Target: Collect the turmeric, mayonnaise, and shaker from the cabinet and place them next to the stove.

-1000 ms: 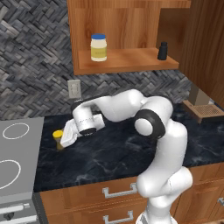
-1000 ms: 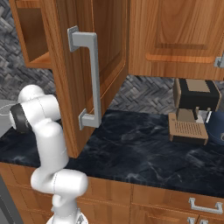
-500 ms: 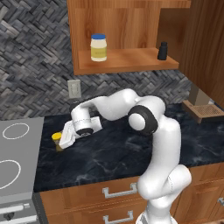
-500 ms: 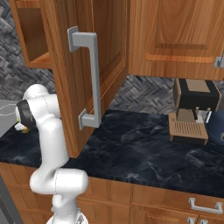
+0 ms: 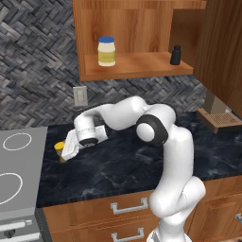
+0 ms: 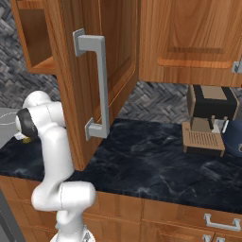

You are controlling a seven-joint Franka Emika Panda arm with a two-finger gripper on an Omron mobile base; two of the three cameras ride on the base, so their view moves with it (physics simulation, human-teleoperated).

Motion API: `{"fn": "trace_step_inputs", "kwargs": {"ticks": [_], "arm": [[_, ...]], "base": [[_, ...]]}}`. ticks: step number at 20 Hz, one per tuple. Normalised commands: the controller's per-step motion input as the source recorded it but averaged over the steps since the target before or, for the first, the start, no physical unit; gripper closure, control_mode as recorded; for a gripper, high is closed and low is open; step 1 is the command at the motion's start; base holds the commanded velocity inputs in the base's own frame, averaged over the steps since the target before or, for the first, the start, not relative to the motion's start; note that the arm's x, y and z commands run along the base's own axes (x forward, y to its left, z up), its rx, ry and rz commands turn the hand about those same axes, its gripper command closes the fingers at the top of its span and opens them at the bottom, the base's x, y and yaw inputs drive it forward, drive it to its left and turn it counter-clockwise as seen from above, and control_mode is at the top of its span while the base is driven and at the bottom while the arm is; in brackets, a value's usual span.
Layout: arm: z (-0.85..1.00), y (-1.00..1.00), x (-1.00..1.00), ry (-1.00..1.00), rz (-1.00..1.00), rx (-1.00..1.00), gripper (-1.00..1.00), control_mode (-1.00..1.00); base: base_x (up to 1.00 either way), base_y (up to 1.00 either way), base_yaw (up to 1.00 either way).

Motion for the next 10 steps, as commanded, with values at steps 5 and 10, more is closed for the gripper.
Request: {"fn": "trace_step_inputs", "kwargs": {"ticks": [5, 10], "arm": [[-0.07, -0.11, -0.01, -0.09, 0.01, 0.01, -1.00, -1.00], [0.00, -0.25, 0.00, -0.02, 0.01, 0.00, -1.00, -1.00]], "base": [[0.00, 0.00, 0.00], [0.00, 0.00, 0.00]]}}
